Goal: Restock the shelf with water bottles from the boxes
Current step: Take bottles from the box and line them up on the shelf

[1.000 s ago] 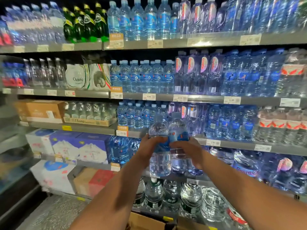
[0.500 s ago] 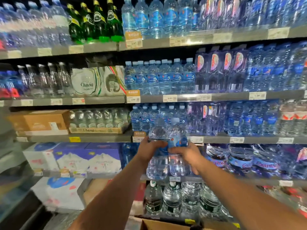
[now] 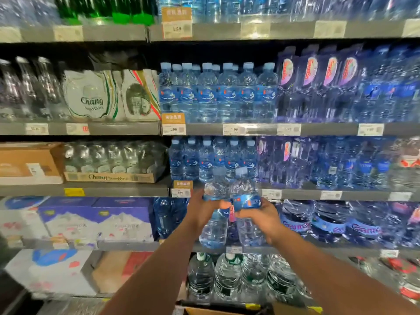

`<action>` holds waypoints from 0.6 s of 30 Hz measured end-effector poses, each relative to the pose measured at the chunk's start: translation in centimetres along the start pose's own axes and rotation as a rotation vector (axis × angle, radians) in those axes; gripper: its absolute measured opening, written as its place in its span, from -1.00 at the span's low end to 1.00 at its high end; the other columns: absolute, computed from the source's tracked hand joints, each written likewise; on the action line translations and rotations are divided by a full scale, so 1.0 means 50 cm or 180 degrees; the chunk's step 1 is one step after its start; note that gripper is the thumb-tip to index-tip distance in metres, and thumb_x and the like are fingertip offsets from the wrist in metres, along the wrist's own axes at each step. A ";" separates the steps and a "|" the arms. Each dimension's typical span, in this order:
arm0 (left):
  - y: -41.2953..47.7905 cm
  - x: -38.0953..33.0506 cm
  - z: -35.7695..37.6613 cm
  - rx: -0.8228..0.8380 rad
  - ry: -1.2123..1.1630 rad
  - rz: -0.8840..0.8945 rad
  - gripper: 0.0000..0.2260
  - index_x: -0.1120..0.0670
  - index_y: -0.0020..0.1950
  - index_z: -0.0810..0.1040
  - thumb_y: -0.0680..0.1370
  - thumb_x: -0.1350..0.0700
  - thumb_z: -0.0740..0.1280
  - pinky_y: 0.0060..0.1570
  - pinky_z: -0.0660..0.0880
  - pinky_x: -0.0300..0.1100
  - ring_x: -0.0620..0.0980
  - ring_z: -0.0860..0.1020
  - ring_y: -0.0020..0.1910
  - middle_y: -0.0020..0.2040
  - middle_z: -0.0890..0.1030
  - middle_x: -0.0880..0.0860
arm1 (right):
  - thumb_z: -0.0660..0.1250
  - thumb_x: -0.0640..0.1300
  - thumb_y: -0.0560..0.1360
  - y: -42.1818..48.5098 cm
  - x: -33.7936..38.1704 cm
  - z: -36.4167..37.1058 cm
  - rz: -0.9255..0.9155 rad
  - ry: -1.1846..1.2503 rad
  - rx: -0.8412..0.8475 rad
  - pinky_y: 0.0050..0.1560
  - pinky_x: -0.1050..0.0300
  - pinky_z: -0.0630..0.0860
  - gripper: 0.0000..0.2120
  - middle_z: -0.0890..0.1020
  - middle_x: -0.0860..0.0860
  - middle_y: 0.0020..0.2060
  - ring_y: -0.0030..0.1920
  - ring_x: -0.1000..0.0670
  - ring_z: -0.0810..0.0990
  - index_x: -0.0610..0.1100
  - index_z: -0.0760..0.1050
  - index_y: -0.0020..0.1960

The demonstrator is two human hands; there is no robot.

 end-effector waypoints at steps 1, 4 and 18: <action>0.023 -0.001 0.004 -0.0008 0.0034 0.0004 -0.30 0.17 0.44 0.30 0.36 0.19 0.53 0.15 0.37 -0.06 0.10 0.39 0.30 0.30 0.37 -0.03 | 0.59 -0.32 0.18 0.025 0.005 -0.002 0.0009 0.0024 -0.0030 -0.17 0.16 0.48 -0.46 0.68 -0.07 -0.04 -0.05 -0.05 0.64 -0.16 0.52 0.12; 0.097 -0.008 0.013 -0.0092 0.0293 0.0022 -0.60 0.05 0.09 0.56 0.31 0.19 0.58 -0.03 0.49 -0.18 0.01 0.57 0.05 0.05 0.61 -0.07 | 0.61 -0.29 0.17 0.108 0.022 -0.014 -0.0032 -0.0031 -0.0102 -0.19 0.15 0.49 -0.49 0.68 -0.08 -0.07 -0.05 -0.08 0.65 -0.17 0.53 0.08; 0.329 -0.016 0.085 -0.0322 0.1025 0.0207 -0.49 0.03 0.14 0.56 0.24 0.09 0.62 0.08 0.54 -0.12 -0.04 0.61 0.02 0.00 0.66 -0.06 | 0.66 -0.21 0.05 0.350 0.077 -0.046 -0.0116 -0.0310 -0.0495 0.12 -0.10 0.56 -0.42 0.69 -0.08 -0.08 -0.03 -0.12 0.66 -0.18 0.56 0.03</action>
Point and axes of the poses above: each hand's wrist, its own y-axis towards the middle knuckle, its own z-axis out of the palm, x = y × z, the point moved 3 cm from there along y, towards the middle knuckle
